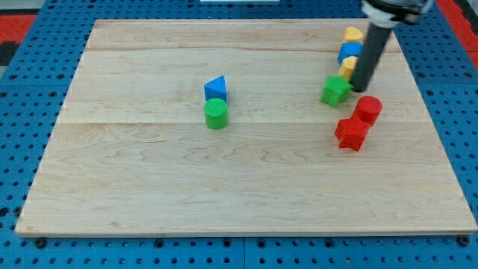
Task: Move the green star closer to the blue triangle
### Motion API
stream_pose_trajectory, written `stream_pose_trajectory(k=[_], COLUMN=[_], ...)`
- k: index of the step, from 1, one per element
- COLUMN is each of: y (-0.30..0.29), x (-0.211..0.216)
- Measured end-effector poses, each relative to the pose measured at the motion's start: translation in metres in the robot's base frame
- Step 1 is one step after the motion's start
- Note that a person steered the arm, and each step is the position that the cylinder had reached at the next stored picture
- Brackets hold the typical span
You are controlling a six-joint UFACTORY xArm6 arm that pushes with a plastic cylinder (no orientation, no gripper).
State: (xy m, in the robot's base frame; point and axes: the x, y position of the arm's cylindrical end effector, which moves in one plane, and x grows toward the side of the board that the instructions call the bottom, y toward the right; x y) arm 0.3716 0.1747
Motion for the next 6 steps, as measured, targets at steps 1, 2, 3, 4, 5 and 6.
stream_pose_trajectory(k=[1, 2, 3, 4, 5, 6], y=[-0.069, -0.052, -0.149, -0.149, -0.076, 0.02], x=[0.007, 0.041, 0.039, 0.035, -0.003, 0.003])
